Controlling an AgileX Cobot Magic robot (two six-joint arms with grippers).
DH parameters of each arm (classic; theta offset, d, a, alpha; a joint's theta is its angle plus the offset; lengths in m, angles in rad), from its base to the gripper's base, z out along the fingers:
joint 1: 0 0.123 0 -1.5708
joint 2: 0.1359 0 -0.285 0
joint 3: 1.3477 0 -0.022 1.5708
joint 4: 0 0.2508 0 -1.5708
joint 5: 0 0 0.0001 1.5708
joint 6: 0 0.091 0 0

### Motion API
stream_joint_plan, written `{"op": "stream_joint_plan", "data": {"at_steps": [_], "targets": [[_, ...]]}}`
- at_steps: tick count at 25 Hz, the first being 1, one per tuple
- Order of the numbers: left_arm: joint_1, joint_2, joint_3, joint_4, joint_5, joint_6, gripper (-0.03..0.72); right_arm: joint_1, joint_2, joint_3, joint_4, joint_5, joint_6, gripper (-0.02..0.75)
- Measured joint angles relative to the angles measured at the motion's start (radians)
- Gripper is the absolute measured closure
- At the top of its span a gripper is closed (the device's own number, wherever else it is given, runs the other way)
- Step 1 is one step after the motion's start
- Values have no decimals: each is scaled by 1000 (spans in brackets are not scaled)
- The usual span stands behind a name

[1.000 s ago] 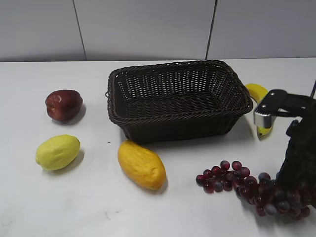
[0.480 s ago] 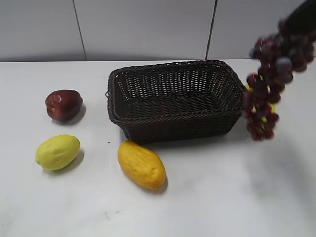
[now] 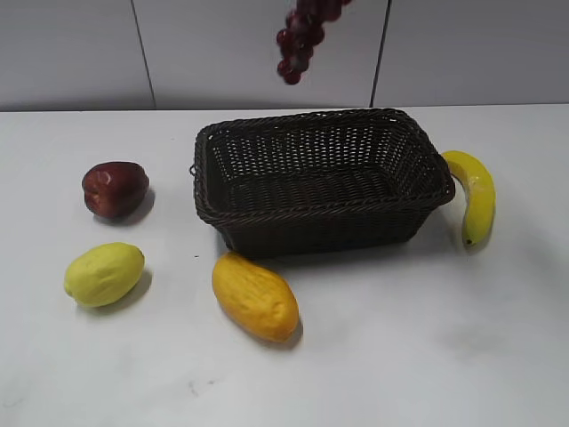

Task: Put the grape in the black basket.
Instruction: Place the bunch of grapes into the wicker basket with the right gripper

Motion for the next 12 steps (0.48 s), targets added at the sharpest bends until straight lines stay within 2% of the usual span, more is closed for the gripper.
{"op": "stream_joint_plan", "data": {"at_steps": [4, 6, 8, 12], "targets": [[0, 0, 0, 0, 0, 0, 136, 0, 156, 0, 2, -1, 0, 699], [0, 0, 0, 0, 0, 0, 136, 0, 219, 1, 2, -1, 0, 670], [0, 0, 0, 0, 0, 0, 136, 0, 271, 1, 3, -1, 3, 563], [0, 0, 0, 0, 0, 0, 136, 0, 317, 1, 4, 19, 6, 185]]}}
